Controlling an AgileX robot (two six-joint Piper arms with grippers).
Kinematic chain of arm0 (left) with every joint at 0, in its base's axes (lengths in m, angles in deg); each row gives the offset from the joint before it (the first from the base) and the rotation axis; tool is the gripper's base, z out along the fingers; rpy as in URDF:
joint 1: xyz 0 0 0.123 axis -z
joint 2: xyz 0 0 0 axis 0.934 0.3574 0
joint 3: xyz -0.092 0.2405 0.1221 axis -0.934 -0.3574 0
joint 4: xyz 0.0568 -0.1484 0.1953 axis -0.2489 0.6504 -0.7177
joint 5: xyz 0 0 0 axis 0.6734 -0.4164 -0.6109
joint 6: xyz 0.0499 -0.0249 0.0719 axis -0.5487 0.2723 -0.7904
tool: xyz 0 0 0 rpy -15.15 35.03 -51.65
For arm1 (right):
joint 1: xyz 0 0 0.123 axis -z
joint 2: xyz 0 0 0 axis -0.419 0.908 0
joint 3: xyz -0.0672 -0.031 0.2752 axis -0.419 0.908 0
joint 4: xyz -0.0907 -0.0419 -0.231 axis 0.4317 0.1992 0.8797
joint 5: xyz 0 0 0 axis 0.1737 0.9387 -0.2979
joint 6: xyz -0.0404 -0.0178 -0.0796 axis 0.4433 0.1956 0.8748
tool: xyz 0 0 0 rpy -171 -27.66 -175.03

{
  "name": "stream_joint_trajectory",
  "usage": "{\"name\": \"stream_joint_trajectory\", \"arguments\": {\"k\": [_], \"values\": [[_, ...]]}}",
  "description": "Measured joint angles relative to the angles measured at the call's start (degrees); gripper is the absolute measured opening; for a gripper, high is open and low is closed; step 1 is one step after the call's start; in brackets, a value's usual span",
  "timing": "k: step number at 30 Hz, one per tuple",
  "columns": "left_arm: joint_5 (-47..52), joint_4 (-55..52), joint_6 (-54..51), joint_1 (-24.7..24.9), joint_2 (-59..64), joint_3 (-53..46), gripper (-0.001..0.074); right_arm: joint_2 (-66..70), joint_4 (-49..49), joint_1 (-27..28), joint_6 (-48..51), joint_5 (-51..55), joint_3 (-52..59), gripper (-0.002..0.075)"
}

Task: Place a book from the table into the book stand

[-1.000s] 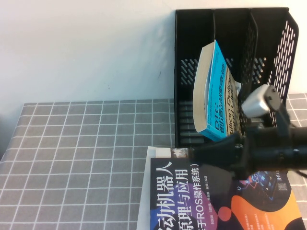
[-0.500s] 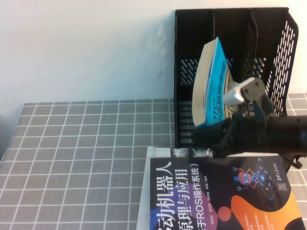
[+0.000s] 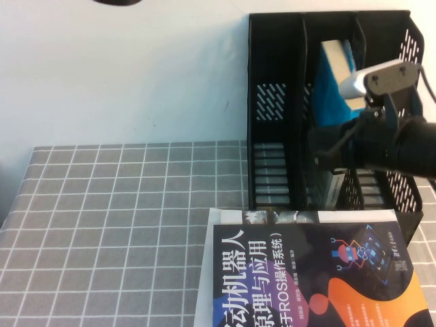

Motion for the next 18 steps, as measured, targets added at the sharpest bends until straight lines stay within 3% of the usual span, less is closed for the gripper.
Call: {"name": "stream_joint_trajectory", "arguments": {"k": [5, 10, 18], "values": [[0.00, 0.09, 0.00, 0.00, -0.09, 0.00, 0.0001, -1.04, -0.14, 0.00, 0.00, -0.33, -1.39, -0.0003], [-1.24, 0.37, 0.36, 0.00, -3.11, -2.46, 0.0001, -5.76, 3.78, 0.00, -4.64, 12.41, -1.63, -0.0003], [-4.44, 5.70, 0.64, 0.00, -18.90, -21.50, 0.0001, -13.77, 49.85, 0.00, -32.86, 44.21, -2.21, -0.0003]]}}
